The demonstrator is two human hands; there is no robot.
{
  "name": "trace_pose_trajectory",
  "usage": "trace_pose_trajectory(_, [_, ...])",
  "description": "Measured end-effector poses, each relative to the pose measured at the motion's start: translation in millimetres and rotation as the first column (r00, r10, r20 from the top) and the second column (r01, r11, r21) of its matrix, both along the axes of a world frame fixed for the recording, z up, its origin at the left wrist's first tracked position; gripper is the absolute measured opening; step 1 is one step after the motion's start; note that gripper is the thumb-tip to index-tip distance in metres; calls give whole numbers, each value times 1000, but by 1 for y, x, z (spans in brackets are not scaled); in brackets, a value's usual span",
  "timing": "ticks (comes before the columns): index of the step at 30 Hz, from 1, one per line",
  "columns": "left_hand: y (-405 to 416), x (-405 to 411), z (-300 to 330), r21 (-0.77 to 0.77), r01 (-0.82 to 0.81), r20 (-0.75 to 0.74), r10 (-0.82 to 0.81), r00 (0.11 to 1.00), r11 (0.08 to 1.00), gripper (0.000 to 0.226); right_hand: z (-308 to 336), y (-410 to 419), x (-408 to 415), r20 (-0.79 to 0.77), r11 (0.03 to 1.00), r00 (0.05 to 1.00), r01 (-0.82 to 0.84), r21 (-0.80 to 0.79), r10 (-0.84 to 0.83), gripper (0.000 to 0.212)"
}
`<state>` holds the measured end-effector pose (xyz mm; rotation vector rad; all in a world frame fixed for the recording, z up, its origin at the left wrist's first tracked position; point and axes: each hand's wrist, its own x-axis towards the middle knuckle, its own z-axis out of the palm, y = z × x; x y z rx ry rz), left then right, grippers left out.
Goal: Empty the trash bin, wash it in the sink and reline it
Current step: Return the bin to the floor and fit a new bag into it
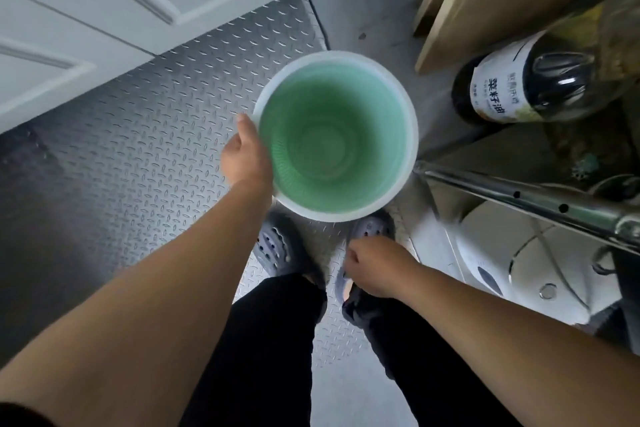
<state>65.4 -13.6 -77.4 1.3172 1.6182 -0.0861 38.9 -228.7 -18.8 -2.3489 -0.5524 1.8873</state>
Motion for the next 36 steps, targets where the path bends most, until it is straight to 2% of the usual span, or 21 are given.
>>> trace_pose_trajectory(3, [-2, -7, -9, 16, -16, -30, 17, 999, 1000, 56, -4, -11, -6, -57, 999, 998, -23, -31, 21, 30])
trace_pose_trajectory(5, [-4, -11, -11, 40, -16, -47, 18, 999, 999, 59, -4, -16, -7, -78, 999, 997, -23, -48, 19, 24])
trace_pose_trajectory(8, [-7, -13, -12, 119, 93, -74, -84, 994, 989, 61, 0, -15, -5, -69, 999, 998, 12, -39, -15, 20])
trace_pose_trajectory(13, [-11, -22, -9, 105, 251, -125, -237, 963, 962, 65, 4, -12, -4, -44, 997, 996, 70, -42, -72, 23])
trace_pose_trajectory(17, [-3, -29, 6, -36, 256, -162, -258, 953, 966, 65, 10, -11, -4, -27, 986, 986, 161, -49, -162, 24])
trace_pose_trajectory(20, [12, -47, 29, -147, 207, -235, -238, 943, 967, 36, 24, -7, -1, 5, 965, 966, 258, -46, -258, 25])
trace_pose_trajectory(23, [22, -82, 71, -222, 354, -275, -407, 871, 909, 32, 53, 1, -3, 9, 946, 947, 322, -33, -322, 24])
trace_pose_trajectory(27, [23, -127, 155, -263, 603, -288, -658, 696, 753, 26, 122, 8, -9, -15, 938, 937, 348, 0, -348, 27])
trace_pose_trajectory(32, [12, -160, 286, -278, 634, -282, -692, 665, 722, 27, 235, 4, -17, -38, 967, 967, 252, 38, -251, 24])
trace_pose_trajectory(36, [-10, -170, 398, -253, 723, -249, -765, 594, 643, 23, 325, -17, -20, 3, 975, 979, 205, 84, -205, 25])
